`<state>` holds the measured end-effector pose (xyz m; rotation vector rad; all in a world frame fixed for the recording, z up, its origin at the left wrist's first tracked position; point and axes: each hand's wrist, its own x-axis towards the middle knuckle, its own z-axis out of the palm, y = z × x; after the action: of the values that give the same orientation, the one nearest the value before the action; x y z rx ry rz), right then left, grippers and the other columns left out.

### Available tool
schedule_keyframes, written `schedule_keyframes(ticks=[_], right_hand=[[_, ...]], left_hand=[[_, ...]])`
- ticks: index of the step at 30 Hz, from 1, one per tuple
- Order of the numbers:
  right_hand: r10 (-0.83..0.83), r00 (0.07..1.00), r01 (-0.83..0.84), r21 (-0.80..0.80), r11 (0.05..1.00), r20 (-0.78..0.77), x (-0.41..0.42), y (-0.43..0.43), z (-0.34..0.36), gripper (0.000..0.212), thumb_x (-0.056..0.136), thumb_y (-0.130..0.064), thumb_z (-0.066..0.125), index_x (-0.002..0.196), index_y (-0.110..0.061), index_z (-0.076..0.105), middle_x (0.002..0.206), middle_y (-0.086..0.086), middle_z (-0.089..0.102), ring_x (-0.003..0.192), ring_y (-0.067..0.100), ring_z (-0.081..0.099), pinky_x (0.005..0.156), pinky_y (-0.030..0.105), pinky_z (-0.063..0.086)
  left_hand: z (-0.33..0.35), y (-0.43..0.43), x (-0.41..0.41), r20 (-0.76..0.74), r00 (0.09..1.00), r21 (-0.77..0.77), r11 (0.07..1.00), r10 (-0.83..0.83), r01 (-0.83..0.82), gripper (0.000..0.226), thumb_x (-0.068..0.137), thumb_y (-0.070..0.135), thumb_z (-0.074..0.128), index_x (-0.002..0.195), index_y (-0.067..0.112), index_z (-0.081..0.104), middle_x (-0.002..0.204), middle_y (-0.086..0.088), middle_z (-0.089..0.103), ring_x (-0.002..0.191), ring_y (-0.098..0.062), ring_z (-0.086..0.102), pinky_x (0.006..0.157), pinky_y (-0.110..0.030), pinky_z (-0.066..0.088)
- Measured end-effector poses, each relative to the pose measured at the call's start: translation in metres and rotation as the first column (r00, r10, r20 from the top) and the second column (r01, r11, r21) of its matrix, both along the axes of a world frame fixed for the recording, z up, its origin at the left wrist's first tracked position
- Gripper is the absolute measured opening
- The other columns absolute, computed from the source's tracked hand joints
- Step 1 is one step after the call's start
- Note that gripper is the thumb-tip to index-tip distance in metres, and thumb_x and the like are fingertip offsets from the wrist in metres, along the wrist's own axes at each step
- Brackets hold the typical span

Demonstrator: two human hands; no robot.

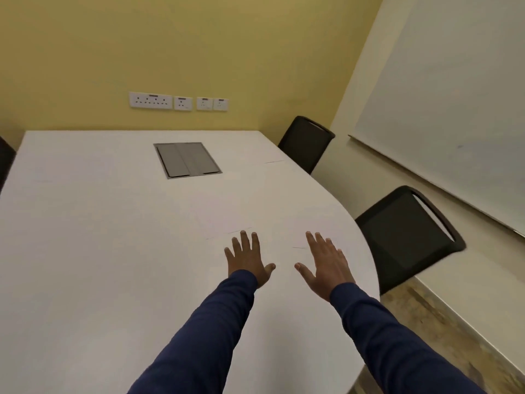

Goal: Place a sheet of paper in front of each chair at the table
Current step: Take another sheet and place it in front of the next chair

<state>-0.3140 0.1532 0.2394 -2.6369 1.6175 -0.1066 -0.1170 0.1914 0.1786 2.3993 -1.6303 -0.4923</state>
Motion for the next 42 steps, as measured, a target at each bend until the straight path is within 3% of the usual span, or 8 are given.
schedule_keyframes(ticks=[8, 20, 33, 38, 42], right_hand=[[0.190, 0.981, -0.193, 0.144, 0.971, 0.035, 0.066, -0.104, -0.049, 0.082, 0.097, -0.063, 0.037, 0.158, -0.033, -0.009, 0.168, -0.002, -0.002, 0.155, 0.023, -0.001, 0.125, 0.045, 0.009], [0.486, 0.873, -0.473, 0.303, 0.827, 0.037, 0.133, -0.247, -0.116, 0.082, 0.097, -0.060, 0.040, 0.159, -0.029, -0.004, 0.168, 0.002, -0.001, 0.155, 0.026, 0.003, 0.124, 0.045, 0.009], [0.507, 0.861, -0.481, 0.406, 0.777, 0.049, 0.221, -0.338, -0.213, 0.083, 0.097, -0.063, 0.037, 0.159, -0.027, -0.005, 0.167, 0.006, -0.011, 0.155, 0.027, -0.002, 0.124, 0.040, 0.006], [0.491, 0.871, -0.436, 0.462, 0.772, 0.001, 0.233, -0.346, -0.259, 0.083, 0.097, -0.064, 0.035, 0.159, -0.027, -0.007, 0.168, 0.005, -0.011, 0.155, 0.026, -0.004, 0.124, 0.040, 0.005], [0.503, 0.864, -0.453, 0.404, 0.795, -0.022, 0.229, -0.346, -0.279, 0.082, 0.097, -0.064, 0.031, 0.159, -0.024, -0.006, 0.167, 0.005, -0.012, 0.155, 0.026, -0.005, 0.125, 0.040, 0.002]], left_hand=[[-0.046, -0.039, 0.053, -0.028, 0.969, 0.103, 0.965, 0.246, -0.243, 0.097, 0.093, 0.066, 0.040, 0.157, 0.016, -0.013, 0.165, -0.012, -0.018, 0.152, -0.036, -0.005, 0.122, -0.051, 0.009], [-0.090, -0.101, 0.069, 0.028, 0.830, 0.249, 0.800, 0.558, -0.546, 0.094, 0.094, 0.066, 0.037, 0.158, 0.014, -0.008, 0.166, -0.013, -0.011, 0.153, -0.033, 0.000, 0.122, -0.047, 0.013], [-0.163, -0.217, 0.110, -0.037, 0.765, 0.269, 0.743, 0.643, -0.612, 0.096, 0.093, 0.070, 0.034, 0.157, 0.015, -0.013, 0.164, -0.017, -0.018, 0.153, -0.032, -0.010, 0.124, -0.042, 0.001], [-0.201, -0.246, 0.113, -0.080, 0.640, 0.276, 0.634, 0.764, -0.722, 0.099, 0.092, 0.072, 0.032, 0.155, 0.014, -0.020, 0.162, -0.018, -0.022, 0.152, -0.034, -0.015, 0.122, -0.042, -0.002], [-0.213, -0.264, 0.111, -0.059, 0.572, 0.255, 0.566, 0.818, -0.784, 0.102, 0.090, 0.074, 0.028, 0.153, 0.012, -0.022, 0.162, -0.022, -0.020, 0.151, -0.036, -0.014, 0.122, -0.045, -0.005]])
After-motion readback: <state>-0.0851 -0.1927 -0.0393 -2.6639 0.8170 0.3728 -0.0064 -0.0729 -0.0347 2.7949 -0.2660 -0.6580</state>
